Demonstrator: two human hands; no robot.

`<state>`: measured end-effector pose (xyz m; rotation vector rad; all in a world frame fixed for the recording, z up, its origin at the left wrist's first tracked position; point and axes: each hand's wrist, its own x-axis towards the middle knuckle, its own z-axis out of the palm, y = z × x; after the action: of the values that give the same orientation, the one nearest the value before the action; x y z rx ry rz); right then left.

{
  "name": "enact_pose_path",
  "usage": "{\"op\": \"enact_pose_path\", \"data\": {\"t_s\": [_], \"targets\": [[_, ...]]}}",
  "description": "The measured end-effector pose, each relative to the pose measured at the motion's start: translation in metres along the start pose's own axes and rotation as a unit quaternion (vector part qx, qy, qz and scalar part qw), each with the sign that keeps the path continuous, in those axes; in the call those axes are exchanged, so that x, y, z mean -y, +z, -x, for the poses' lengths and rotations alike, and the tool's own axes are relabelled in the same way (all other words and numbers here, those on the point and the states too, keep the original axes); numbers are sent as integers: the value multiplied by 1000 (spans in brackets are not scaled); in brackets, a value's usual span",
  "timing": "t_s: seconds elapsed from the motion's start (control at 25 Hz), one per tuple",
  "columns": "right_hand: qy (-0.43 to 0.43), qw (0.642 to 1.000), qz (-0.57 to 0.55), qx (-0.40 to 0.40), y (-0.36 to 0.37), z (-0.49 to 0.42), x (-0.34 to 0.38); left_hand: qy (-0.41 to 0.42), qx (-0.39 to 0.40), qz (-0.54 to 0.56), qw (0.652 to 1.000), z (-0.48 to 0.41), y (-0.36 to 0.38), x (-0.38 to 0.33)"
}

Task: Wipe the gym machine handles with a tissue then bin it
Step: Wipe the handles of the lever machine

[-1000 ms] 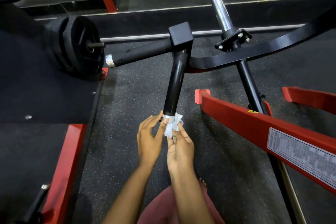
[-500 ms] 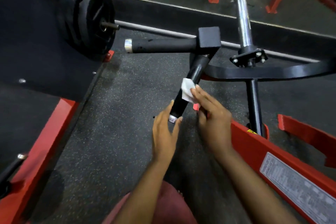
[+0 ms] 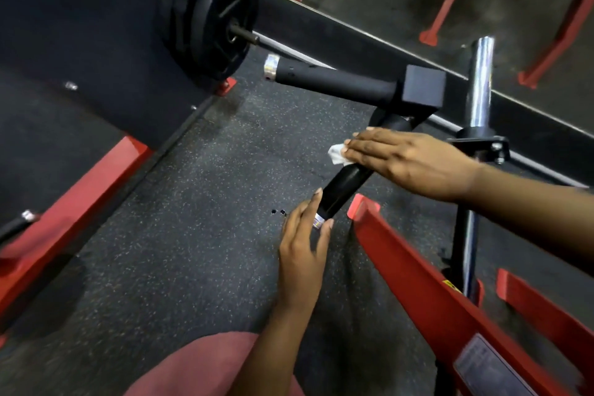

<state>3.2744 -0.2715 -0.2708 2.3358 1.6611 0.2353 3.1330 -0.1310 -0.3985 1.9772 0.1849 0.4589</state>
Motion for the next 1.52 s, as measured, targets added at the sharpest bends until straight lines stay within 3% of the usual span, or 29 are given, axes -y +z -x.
{"op": "enact_pose_path", "data": {"t_s": [0.2,0.48,0.64,0.84,0.96,1.04,1.28,1.44,1.52], "targets": [[-11,999,5,-39,21,-10,67,-16,-13,-13,1000,2,3,4],[-83,996,45,-2,-1,-4,6,13,-11,-4,1000,-2,-2,2],[6,1000,29,0,-7,8,-6,-4,6,18,1000,-1,-4,-1],[86,995,-20,-37,4,1,40,-32,37,30,998,-4,-13,-10],[151,983,-78,-74,-5,-2,39,-66,79,37,994,-20,-30,-17],[209,966,-106,-105,-10,-8,35,-65,64,33,995,-47,-43,-19],[349,904,-165,-183,-21,-64,4,46,60,-65,995,-178,-70,-23],[386,886,-221,-132,-14,-95,-5,156,164,-229,947,-236,-79,-1],[377,889,-238,-103,-10,-107,1,203,181,-277,922,-247,-85,6]]}}
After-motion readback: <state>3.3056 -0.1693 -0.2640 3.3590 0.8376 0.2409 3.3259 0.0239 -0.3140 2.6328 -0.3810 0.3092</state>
